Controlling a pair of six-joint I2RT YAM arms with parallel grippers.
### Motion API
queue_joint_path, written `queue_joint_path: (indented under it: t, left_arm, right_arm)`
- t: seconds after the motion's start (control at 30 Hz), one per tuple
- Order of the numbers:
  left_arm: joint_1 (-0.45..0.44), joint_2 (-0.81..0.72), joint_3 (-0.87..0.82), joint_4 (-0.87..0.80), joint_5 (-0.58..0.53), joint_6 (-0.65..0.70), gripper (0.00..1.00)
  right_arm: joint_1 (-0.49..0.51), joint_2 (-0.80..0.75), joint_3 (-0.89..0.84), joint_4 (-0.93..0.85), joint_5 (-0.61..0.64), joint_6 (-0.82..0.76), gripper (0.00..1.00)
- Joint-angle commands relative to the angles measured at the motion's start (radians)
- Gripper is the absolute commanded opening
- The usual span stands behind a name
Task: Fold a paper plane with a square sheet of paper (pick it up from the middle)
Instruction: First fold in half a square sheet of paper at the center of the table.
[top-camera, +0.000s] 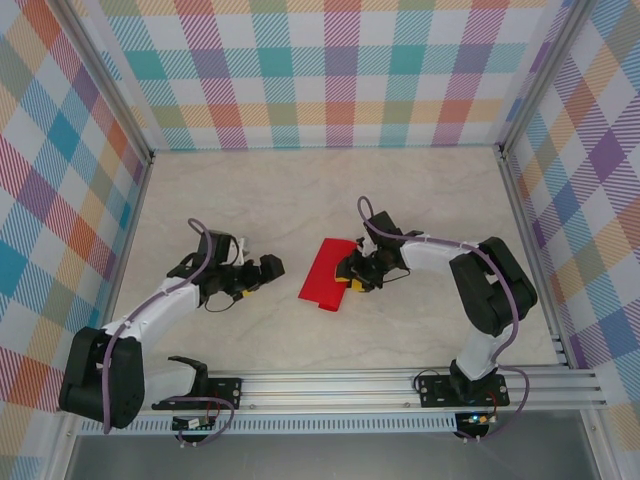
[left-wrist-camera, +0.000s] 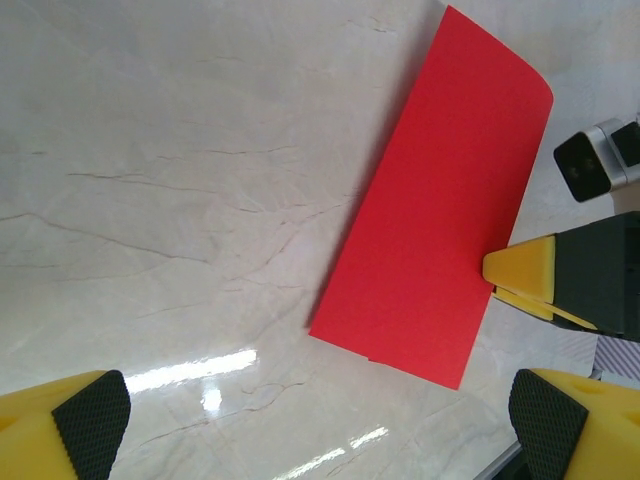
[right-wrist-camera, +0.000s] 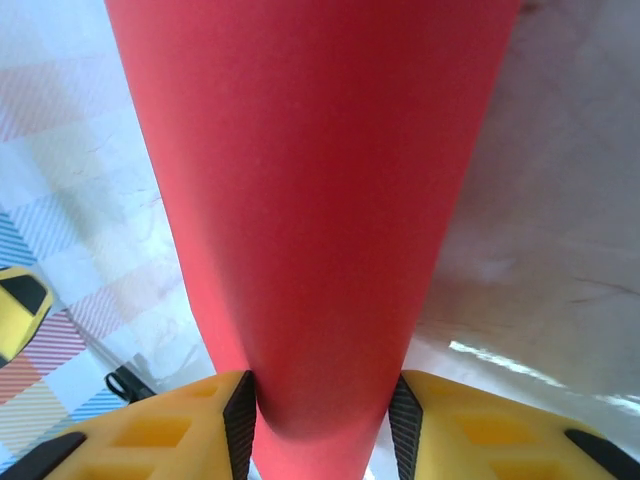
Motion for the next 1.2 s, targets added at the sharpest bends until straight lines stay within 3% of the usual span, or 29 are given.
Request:
queue_joint_path:
  t: [0.0, 0.2, 0.37, 0.6, 0.93, 1.03, 1.17]
  left_arm:
    - [-0.056, 0.047, 0.045, 0.052, -0.028, -0.028, 1.00]
    - [-0.166, 0.194, 0.130, 0.086, -0.069, -0.040, 0.95]
    - [-0.203, 0.311, 0.193, 0.136, -0.070, -0.071, 0.89]
    - [-0.204, 0.456, 0.278, 0.220, 0.068, -0.060, 0.90]
    - [-0.204, 0.623, 0.469, 0.069, 0.161, 0.073, 0.86]
    - [-0.204, 0.646, 0.493, 0.056, 0.207, 0.092, 0.79]
    - [-0.203, 0.656, 0.502, 0.063, 0.229, 0.096, 0.59]
  right_arm:
    - [-0.010, -0.030, 0.004, -0.004, 0.031, -0.022, 0.45]
    - [-0.018, -0.046, 0.013, -0.031, 0.071, -0.030, 0.51]
    - [-0.027, -0.063, 0.003, -0.047, 0.081, -0.039, 0.52]
    - [-0.030, -0.087, -0.017, -0.058, 0.070, -0.057, 0.52]
    - [-0.031, -0.066, -0.030, -0.062, 0.050, -0.088, 0.53]
    - [-0.031, -0.062, -0.025, -0.063, 0.047, -0.089, 0.53]
    - [-0.031, -0.059, -0.025, -0.065, 0.047, -0.093, 0.53]
